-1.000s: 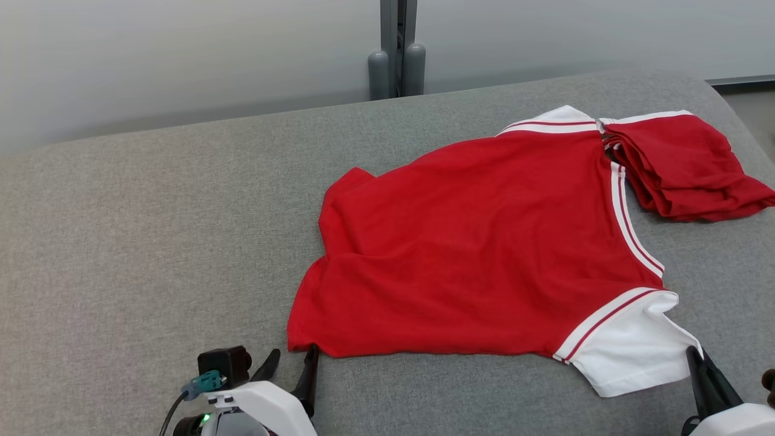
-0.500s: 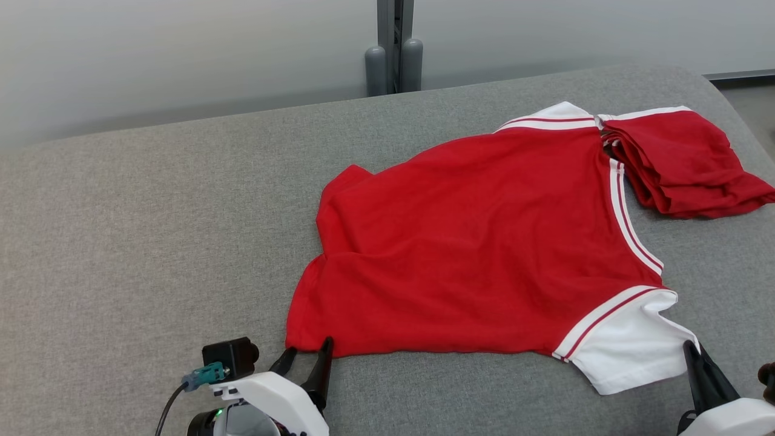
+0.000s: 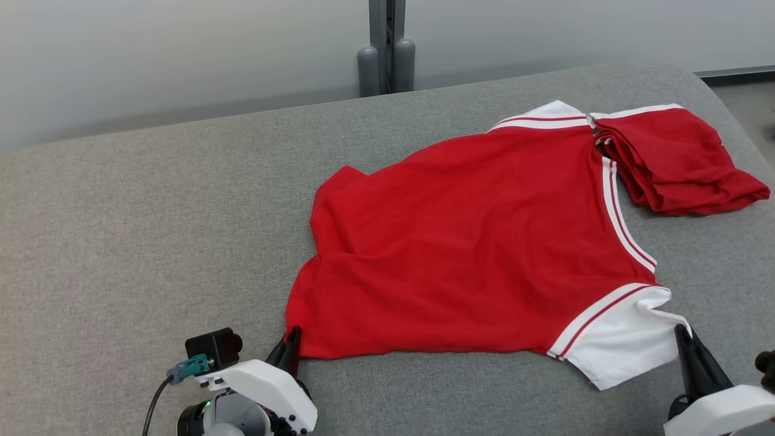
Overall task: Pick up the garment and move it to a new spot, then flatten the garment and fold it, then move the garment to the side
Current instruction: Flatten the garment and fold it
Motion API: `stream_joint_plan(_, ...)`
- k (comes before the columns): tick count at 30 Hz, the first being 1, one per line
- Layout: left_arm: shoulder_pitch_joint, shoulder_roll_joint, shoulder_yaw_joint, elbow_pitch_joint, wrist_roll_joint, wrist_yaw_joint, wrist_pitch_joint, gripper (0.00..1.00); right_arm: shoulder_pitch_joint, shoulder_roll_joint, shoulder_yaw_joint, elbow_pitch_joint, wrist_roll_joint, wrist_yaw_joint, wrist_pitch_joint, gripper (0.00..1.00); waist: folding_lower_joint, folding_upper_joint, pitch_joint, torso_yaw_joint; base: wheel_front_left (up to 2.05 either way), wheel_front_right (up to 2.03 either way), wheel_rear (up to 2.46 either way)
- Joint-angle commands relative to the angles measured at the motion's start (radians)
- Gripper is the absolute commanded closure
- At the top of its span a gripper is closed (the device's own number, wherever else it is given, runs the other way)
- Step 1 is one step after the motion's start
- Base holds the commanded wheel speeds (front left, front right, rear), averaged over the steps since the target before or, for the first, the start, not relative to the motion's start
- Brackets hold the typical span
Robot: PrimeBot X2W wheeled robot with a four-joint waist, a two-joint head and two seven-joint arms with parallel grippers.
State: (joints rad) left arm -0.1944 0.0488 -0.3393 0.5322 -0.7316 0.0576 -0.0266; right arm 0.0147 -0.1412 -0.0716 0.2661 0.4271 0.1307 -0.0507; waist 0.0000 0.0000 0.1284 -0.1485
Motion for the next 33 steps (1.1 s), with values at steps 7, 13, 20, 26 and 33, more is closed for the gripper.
stream_joint_plan(7, -0.023, 0.01, -0.003, -0.026, -0.008, -0.02, -0.016, 1.0, -0.028, -0.028, 0.014, -0.078, 0.113, 0.0, -0.013, 1.0, 0.0, 0.0, -0.017, 0.016, 0.0, 0.0, 0.0)
stream_joint_plan(13, -0.029, 0.02, 0.016, -0.115, -0.02, -0.029, -0.041, 1.0, -0.044, -0.047, 0.026, -0.186, 0.221, 0.0, -0.008, 1.0, 0.0, 0.0, -0.043, 0.035, 0.0, 0.0, 0.0)
stream_joint_plan(20, -0.036, 0.037, 0.051, -0.284, -0.047, -0.034, -0.051, 1.0, -0.086, -0.057, 0.0, -0.34, 0.356, 0.0, -0.029, 1.0, 0.0, 0.0, -0.076, 0.044, 0.0, 0.0, 0.0)
stream_joint_plan(26, -0.023, 0.051, 0.09, -0.492, -0.095, -0.033, -0.033, 1.0, -0.127, -0.072, -0.041, -0.482, 0.458, 0.0, -0.035, 1.0, 0.0, 0.0, -0.111, 0.041, 0.0, 0.0, 0.0)
stream_joint_plan(33, -0.025, 0.081, 0.125, -0.752, -0.144, 0.004, 0.041, 1.0, -0.114, -0.076, -0.098, -0.643, 0.524, 0.0, -0.003, 1.0, 0.0, 0.0, -0.136, 0.043, 0.0, 0.0, 0.0)
